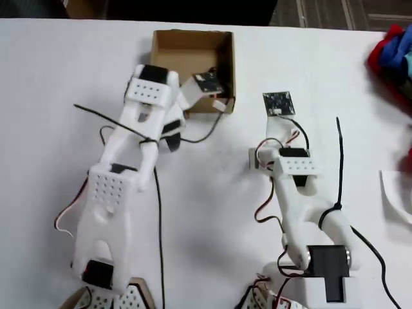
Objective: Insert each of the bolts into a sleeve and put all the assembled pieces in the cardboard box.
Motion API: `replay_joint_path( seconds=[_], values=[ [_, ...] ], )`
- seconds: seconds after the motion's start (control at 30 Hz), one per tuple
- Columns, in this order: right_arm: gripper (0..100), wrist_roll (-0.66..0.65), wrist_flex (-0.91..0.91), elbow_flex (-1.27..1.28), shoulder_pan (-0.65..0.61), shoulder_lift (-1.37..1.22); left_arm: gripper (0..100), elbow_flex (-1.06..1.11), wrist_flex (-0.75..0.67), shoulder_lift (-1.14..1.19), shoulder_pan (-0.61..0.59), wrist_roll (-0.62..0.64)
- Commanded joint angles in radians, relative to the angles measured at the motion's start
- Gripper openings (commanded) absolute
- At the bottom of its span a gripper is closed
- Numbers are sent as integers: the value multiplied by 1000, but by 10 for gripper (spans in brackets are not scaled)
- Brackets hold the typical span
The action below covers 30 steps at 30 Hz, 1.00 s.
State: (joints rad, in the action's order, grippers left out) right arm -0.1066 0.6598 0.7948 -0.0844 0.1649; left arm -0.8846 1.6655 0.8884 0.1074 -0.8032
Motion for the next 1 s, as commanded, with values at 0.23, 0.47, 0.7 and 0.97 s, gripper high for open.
replay_joint_path(
  seconds=[0.23, 0.47, 0.7, 0.97],
  values=[
    [19, 3, -15, -8, -4, 62, 238, -306, -66, 181, -11, -6],
    [19, 3, -15, -8, -4, 62, 238, -369, -64, 298, -12, -6],
    [19, 2, -15, -8, -4, 62, 166, -369, 43, 319, 14, -98],
    [19, 2, -15, -8, -4, 62, 26, -360, 115, 313, 21, -123]
  ],
)
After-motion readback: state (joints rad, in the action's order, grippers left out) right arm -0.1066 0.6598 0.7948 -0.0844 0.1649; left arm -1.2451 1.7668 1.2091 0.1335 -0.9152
